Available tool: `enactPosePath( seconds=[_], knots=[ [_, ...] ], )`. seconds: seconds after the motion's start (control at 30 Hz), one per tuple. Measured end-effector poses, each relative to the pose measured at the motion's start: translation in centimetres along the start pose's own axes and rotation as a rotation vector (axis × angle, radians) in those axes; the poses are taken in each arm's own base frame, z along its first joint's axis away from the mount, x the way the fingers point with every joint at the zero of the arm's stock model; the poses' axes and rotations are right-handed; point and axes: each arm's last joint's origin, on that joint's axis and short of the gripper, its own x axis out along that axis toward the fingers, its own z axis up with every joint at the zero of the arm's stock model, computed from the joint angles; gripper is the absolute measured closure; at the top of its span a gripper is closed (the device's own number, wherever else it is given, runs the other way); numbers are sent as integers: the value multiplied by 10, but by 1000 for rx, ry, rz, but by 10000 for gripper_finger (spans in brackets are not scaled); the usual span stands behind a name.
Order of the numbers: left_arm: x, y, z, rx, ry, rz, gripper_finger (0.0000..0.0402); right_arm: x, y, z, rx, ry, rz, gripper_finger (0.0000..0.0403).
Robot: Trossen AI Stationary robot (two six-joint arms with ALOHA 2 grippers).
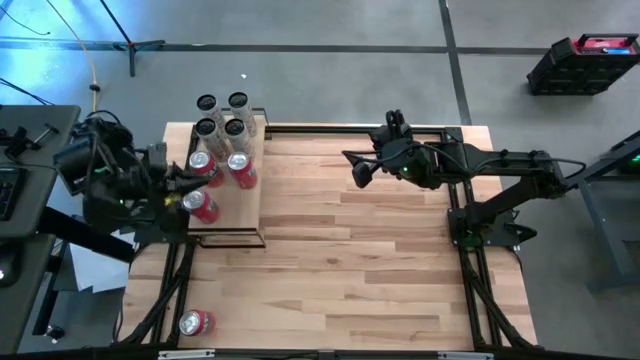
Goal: Place canned beverage on shelf
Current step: Put the top red soda can on the shelf
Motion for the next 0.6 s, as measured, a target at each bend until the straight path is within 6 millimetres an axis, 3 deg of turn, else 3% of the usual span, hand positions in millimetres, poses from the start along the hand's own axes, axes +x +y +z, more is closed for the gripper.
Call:
enactPosePath(
  seconds=[0.13,0.27,0.4,0.6],
  knots=[
    [4,1,0,415,81,-17,401,0,0,-1,-3,6,1,11],
    [6,-1,-5,666,243,-171,401,0,-1,-2,14,23,2,11],
    [13,-4,-17,619,475,-348,401,0,0,-3,16,41,29,11],
    [30,-5,-34,393,675,-283,401,0,0,-3,42,43,31,11]
  ],
)
